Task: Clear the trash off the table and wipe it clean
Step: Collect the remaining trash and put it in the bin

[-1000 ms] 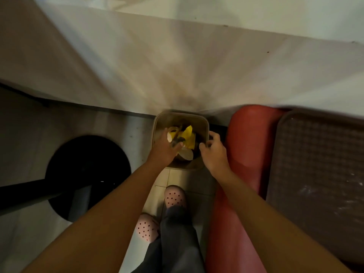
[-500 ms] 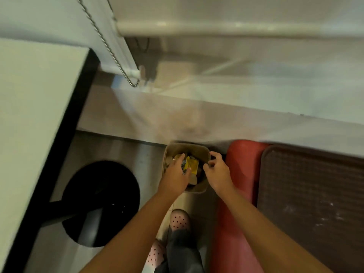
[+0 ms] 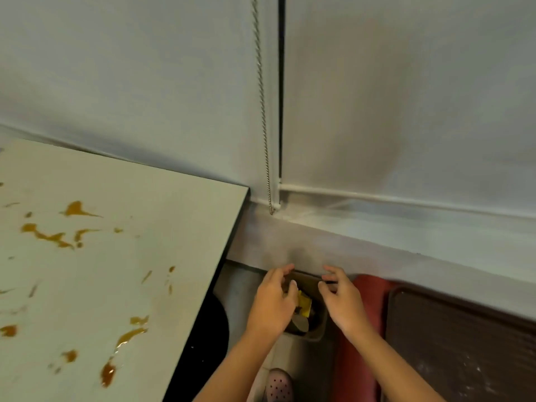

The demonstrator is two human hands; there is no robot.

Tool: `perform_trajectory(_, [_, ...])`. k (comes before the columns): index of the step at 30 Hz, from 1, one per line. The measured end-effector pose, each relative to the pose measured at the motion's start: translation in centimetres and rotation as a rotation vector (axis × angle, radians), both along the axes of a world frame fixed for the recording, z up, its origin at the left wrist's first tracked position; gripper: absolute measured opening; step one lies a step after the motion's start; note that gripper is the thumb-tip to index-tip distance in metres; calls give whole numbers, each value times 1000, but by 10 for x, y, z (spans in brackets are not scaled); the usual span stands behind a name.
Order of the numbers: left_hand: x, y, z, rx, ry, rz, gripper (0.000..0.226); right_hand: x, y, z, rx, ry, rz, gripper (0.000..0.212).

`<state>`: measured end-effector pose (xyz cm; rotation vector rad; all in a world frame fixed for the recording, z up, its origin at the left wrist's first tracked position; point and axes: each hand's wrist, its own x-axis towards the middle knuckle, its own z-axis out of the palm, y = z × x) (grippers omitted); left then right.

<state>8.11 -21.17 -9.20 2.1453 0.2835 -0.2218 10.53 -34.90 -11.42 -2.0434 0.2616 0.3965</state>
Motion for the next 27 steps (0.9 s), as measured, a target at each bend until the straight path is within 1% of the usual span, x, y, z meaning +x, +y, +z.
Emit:
perform_trajectory(8, [-27,53,90,-16,-210,73,34,-10,51,102,86,-186,129,27])
perform_trajectory(13, [-48,101,131,53,-326,165,30,-19,95,143,135,-258,275,23])
perform_trajectory(17, [-80,142,150,113,-344,283,30,-32,136,157,141,-266,402,24])
perform_trajectory(21, [-124,177,156,141,-339,406,30,-53,176,159,138,-272,535,23])
perform_trajectory(27, [-195,213,150,106,-321,609,28,-95,228,154,165,-248,726,22])
